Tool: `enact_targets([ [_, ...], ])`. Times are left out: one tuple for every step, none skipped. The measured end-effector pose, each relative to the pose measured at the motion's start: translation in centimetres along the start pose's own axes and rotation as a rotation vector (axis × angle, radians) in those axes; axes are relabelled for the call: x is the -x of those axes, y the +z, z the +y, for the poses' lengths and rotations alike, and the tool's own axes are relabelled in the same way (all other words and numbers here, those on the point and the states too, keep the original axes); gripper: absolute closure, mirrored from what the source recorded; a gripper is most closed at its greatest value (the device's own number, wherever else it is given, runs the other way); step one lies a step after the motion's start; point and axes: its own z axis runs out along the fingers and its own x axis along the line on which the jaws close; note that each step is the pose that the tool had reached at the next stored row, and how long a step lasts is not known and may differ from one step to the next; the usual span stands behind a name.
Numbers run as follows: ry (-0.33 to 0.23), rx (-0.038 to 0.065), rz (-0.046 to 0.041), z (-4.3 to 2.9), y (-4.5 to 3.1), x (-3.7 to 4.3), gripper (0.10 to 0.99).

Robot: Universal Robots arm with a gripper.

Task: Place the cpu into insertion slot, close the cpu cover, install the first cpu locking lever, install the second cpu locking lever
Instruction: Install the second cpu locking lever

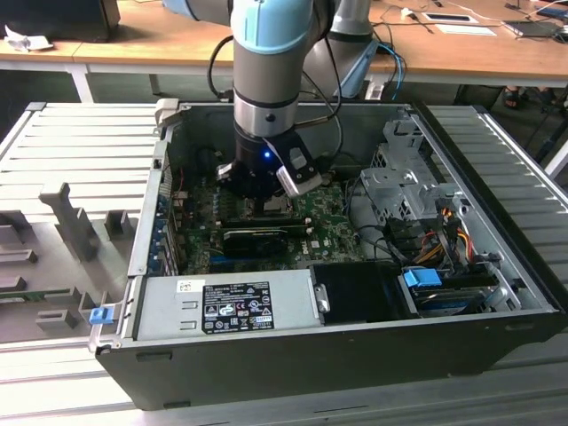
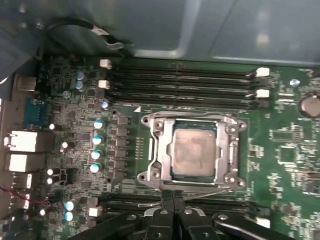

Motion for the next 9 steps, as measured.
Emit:
enact_targets([
  [-0.001,0.000,0.0001,-0.01,0.17,-0.08,0.980],
  [-0.004,0.001,0.0003,-0.03,0.42,-0.17,0.980],
  [-0.005,0.001,0.0005,-0.05,0.60,-0.22,0.980],
  [-0.007,0.001,0.0006,-0.07,0.85,-0.28,0.980],
  [-0.009,0.002,0.0007,-0.08,1.02,-0.33,0.980],
  [-0.011,0.004,0.0009,-0.10,1.26,-0.37,0.980],
  [-0.012,0.011,0.0007,-0.17,1.32,-0.51,0.980],
  [-0.012,0.024,-0.0003,-0.37,1.32,-0.60,0.980],
  [-0.012,0.030,-0.0007,-0.47,1.31,-0.66,0.980],
])
